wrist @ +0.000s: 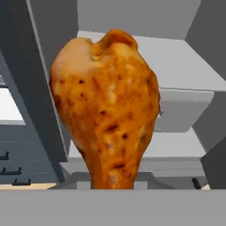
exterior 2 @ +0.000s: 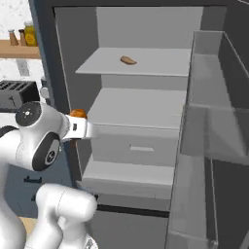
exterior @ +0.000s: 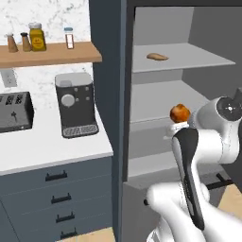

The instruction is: Place one sweet potato and one chicken drumstick in each tupperware on the nearby counter, to pack two identical lunches.

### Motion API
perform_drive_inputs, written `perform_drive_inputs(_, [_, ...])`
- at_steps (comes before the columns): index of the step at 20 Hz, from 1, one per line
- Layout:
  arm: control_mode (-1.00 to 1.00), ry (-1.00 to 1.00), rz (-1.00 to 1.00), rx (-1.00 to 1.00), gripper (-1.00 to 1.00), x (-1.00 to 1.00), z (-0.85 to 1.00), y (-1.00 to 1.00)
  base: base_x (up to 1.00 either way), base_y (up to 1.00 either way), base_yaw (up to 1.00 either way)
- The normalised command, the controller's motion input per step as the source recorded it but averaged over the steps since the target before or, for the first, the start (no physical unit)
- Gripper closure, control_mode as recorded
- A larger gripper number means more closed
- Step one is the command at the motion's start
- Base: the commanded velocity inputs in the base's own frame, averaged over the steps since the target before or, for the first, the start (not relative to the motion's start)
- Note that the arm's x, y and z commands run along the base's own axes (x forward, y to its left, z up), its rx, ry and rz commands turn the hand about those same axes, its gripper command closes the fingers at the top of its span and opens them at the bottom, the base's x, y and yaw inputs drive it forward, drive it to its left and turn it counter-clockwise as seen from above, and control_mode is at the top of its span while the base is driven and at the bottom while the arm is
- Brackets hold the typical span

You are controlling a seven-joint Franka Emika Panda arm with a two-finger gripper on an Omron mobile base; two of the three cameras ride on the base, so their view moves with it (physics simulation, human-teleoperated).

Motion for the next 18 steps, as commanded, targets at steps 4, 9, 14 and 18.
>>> perform_drive_inputs(4, [1.0, 0.0, 0.0, 0.0, 1.0, 0.0, 0.0, 0.0, -1.0, 1.0, 0.14])
perform_drive_inputs(9, [1.0, 0.0, 0.0, 0.0, 1.0, 0.0, 0.0, 0.0, -0.53, 1.0, 0.04])
perform_drive_inputs(14, [1.0, 0.0, 0.0, 0.0, 1.0, 0.0, 0.0, 0.0, 0.13, 1.0, 0.0])
perform_drive_inputs(18, [1.0, 0.0, 0.0, 0.0, 1.0, 0.0, 0.0, 0.0, 0.55, 1.0, 0.0])
